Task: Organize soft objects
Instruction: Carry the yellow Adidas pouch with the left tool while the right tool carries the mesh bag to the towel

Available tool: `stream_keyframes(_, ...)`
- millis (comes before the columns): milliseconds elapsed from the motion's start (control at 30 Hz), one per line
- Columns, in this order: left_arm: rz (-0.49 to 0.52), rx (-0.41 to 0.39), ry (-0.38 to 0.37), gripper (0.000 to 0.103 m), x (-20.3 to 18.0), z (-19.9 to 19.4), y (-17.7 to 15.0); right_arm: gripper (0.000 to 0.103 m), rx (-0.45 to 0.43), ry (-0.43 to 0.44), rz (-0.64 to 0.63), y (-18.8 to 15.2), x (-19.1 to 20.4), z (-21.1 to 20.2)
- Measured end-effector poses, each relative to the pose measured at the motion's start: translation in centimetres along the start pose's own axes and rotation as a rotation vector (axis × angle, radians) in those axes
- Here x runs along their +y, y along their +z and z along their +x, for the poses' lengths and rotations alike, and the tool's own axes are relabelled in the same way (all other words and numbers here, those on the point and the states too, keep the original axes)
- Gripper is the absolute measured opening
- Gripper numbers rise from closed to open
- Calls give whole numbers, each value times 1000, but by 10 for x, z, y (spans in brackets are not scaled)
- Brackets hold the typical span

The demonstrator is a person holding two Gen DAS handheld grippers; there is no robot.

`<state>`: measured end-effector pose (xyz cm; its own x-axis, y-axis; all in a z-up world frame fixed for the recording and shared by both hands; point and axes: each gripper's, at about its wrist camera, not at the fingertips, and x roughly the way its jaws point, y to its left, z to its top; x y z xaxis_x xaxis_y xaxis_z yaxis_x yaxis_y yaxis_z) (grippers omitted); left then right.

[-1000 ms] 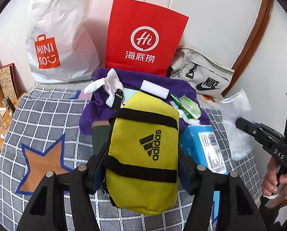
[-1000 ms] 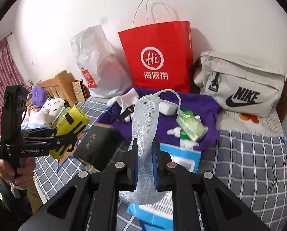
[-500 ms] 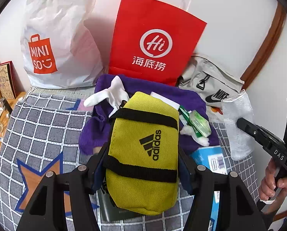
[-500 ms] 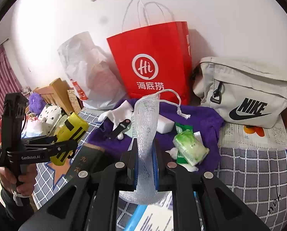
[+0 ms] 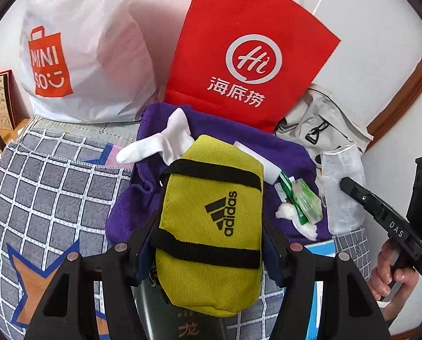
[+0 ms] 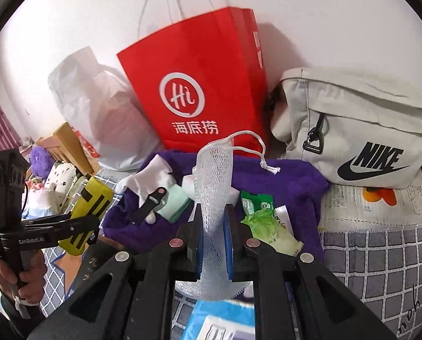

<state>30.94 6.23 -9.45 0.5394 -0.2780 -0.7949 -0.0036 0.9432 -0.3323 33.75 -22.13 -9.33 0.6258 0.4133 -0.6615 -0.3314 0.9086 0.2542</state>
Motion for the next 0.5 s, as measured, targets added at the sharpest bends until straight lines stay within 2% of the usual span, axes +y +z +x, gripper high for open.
stream_keyframes(300,-29,34,12,61,1,35,21,13,53,10,45,-2,-15,36)
stream_keyframes(500,-40,69,4,62,0,60,31,13,92,3,32,-6,-18,53)
